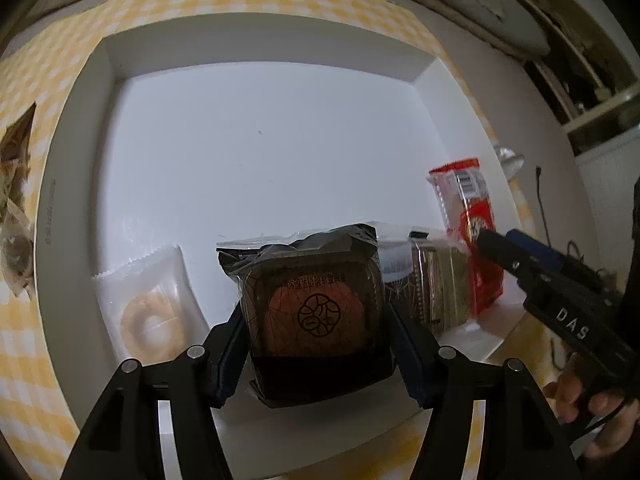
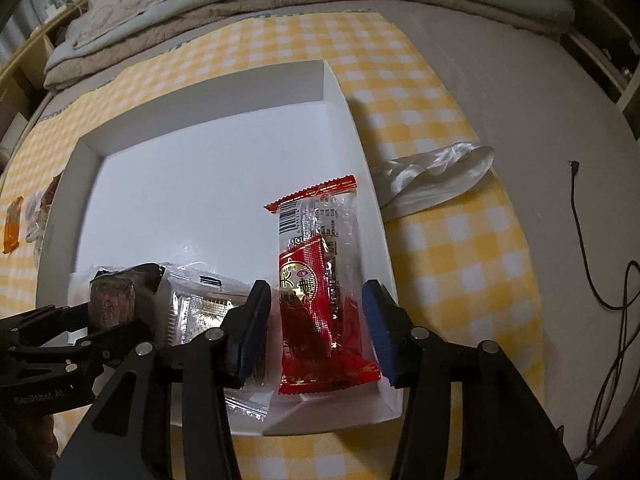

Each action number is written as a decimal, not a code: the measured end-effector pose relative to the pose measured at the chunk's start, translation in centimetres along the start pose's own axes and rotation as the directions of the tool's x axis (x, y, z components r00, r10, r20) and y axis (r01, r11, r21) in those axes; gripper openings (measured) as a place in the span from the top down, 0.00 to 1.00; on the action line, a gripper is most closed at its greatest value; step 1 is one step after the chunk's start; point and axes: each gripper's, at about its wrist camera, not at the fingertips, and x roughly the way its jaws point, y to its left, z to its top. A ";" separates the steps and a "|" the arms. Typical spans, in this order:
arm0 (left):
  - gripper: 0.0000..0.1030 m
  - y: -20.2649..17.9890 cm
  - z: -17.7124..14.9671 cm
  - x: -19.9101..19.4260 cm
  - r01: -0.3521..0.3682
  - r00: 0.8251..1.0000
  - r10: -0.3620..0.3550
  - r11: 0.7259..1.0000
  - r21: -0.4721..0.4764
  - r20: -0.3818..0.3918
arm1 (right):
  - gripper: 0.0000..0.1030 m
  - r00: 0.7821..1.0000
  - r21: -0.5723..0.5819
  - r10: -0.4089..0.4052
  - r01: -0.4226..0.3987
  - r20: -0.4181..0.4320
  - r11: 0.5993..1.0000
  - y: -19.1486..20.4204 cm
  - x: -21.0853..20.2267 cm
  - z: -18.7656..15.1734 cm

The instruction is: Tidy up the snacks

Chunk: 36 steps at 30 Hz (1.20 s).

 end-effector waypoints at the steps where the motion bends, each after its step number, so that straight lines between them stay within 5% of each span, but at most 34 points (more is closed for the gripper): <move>1: 0.39 0.1 0.0 -0.4 -0.005 1.000 0.005 1.000 0.006 -0.001 | 0.53 1.000 0.001 0.001 -0.001 -0.003 1.000 0.0 0.0 0.0; 17: 0.39 -1.0 -1.6 -0.4 0.055 0.997 -0.053 0.998 0.037 -0.048 | 0.53 1.000 0.000 0.012 -0.012 -0.002 1.000 -0.1 -1.6 -1.0; 26: 0.39 0.3 -1.6 -1.3 0.006 0.999 -0.005 1.000 0.030 -0.032 | 0.53 0.999 0.012 0.030 -0.030 0.019 0.999 -0.7 -3.2 -1.5; 36: 0.17 0.6 -2.6 -5.8 0.046 0.998 -0.047 0.998 0.035 0.035 | 0.53 0.999 0.014 0.029 -0.030 0.046 0.999 -1.0 -5.4 -2.6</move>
